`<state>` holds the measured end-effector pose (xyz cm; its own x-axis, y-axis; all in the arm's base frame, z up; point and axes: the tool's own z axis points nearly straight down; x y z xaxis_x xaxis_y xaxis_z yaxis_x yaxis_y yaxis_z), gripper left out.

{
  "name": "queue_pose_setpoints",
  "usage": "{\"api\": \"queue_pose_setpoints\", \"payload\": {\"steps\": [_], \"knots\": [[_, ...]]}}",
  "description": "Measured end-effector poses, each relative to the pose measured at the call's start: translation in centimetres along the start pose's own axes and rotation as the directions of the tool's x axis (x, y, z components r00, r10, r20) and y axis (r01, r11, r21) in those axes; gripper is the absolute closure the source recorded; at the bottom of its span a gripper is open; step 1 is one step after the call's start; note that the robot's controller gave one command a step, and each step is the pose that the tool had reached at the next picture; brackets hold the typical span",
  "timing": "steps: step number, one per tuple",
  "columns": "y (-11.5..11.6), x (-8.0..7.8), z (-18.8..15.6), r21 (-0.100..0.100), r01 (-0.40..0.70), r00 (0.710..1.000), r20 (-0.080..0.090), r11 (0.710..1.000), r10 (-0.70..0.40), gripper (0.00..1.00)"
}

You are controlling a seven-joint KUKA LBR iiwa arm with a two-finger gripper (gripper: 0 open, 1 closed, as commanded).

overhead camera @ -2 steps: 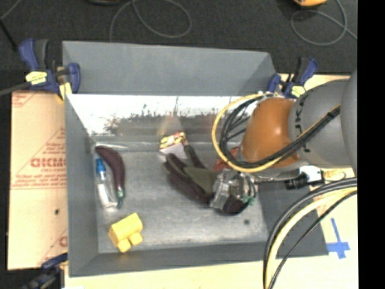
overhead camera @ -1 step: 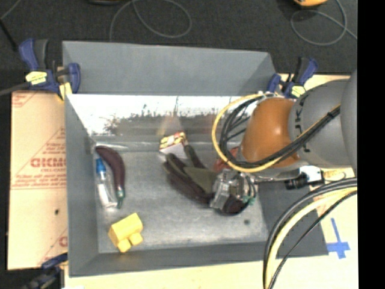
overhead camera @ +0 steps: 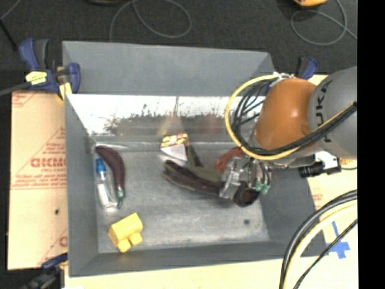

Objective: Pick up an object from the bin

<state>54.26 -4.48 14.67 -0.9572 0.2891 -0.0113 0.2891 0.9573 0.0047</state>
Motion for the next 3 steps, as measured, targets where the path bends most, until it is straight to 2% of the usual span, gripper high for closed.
{"api": "queue_pose_setpoints", "payload": {"steps": [1,2,3], "knots": [[0.0,0.0,0.0,0.000,0.000,1.000,0.000,1.000,0.000,1.00],[-1.4,0.1,-3.7,0.001,-0.028,1.000,-0.009,1.000,0.028,1.00],[-2.8,-0.6,-10.0,0.001,-0.064,0.998,-0.001,0.998,0.064,1.00]]}}
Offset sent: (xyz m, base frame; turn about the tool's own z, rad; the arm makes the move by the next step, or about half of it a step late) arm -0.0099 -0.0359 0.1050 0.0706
